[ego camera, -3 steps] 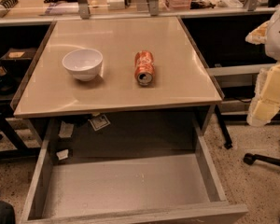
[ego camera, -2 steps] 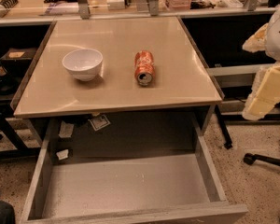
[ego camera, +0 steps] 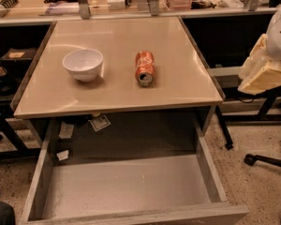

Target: Place coke can into top drawer

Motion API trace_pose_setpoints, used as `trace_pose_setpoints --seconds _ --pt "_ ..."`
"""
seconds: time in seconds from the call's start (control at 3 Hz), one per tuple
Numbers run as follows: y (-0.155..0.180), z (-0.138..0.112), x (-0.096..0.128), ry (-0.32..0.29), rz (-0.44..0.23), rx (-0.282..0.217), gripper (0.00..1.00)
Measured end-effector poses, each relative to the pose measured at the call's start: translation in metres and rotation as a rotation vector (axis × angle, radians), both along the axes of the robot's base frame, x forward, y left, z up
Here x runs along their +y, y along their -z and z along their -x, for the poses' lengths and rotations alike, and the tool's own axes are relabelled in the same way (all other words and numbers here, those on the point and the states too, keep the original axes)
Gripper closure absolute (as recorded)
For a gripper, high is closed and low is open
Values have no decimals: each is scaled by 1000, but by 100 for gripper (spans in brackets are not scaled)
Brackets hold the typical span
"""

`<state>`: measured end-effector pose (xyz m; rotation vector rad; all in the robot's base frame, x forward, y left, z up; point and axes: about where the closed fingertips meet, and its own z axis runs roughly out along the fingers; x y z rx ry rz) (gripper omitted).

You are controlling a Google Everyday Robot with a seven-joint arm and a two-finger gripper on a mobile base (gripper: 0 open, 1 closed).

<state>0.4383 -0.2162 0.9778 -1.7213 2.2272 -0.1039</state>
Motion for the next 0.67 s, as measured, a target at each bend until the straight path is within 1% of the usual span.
trace_pose_setpoints --seconds 0.33,0.67 --pt "0 0 0 0 0 0 87" --pt "0 0 0 0 0 0 87"
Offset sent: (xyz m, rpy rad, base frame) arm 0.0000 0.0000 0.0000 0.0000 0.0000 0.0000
